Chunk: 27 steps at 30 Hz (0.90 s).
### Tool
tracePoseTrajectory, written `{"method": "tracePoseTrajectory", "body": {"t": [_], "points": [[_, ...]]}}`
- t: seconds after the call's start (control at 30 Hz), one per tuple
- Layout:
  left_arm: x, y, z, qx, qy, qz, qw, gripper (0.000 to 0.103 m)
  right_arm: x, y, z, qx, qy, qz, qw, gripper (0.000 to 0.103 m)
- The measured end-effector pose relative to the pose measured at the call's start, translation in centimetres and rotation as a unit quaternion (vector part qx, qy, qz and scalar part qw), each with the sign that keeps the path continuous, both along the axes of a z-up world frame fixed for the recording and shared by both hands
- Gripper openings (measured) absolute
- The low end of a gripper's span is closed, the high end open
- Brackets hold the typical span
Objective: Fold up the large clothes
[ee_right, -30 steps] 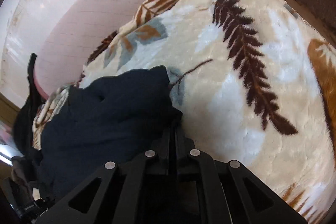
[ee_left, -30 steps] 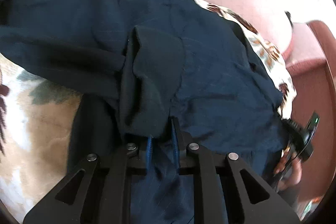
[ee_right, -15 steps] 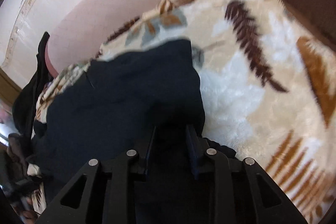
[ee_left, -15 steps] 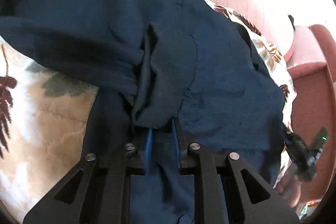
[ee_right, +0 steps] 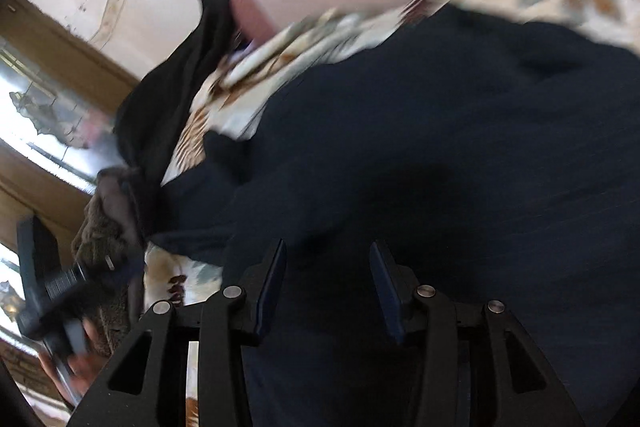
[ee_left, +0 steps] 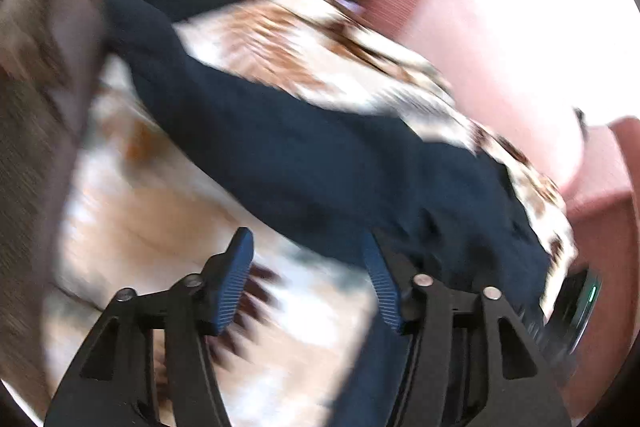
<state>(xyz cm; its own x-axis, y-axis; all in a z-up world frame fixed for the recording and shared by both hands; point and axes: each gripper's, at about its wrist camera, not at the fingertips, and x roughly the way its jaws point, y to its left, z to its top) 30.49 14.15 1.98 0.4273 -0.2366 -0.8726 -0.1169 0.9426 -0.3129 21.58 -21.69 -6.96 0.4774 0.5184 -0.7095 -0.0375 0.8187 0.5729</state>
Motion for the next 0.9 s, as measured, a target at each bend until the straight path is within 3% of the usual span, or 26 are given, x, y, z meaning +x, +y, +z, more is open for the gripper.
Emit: {"method": "tracePoseTrajectory", "body": {"t": [0.07,0.13,0.2,0.33,0.5,0.53,0.57,0.63,0.73,0.9], "points": [[2.1,3.1,0.6,0.025,0.004,0.034,0.9991,0.058,0.0,1.4,-1.9,-0.021,0.012,-0.001,1.000,0.046],[4.2,5.3,0.8,0.033,0.009,0.060,0.9976,0.058,-0.8,2.1,-1.5,-0.036,-0.022,-0.009,0.999,0.048],[6.8,7.4,0.8,0.027,0.020,0.083,0.9960,0.058,-0.8,2.2,-1.5,-0.042,-0.026,-0.004,0.999,0.048],[10.5,9.0,-0.2,0.015,0.046,0.088,0.9950,0.064,-0.7,1.3,-1.6,-0.019,-0.018,-0.004,1.000,0.048],[12.8,8.6,-3.5,0.068,0.109,0.094,0.9873,0.064,-1.1,1.4,-1.5,-0.018,-0.028,-0.005,0.999,0.048],[12.5,8.6,-4.0,0.064,0.109,0.095,0.9874,0.059,-1.1,1.4,-1.5,-0.018,-0.029,-0.006,0.999,0.048],[11.9,8.5,-4.3,0.056,0.105,0.092,0.9887,0.038,-1.1,1.5,-1.5,-0.019,-0.029,-0.006,0.999,0.048],[11.1,8.4,-4.9,0.052,0.107,0.085,0.9892,0.005,-1.0,1.6,-1.4,-0.024,-0.029,-0.005,0.999,0.048],[9.3,7.8,-4.1,0.067,0.083,0.085,0.9907,0.003,-1.0,1.7,-0.9,-0.035,-0.025,-0.007,0.999,0.048],[6.4,4.7,-0.3,0.088,0.025,0.059,0.9941,0.002,-1.8,1.1,0.1,-0.056,-0.022,-0.016,0.998,0.048]]}}
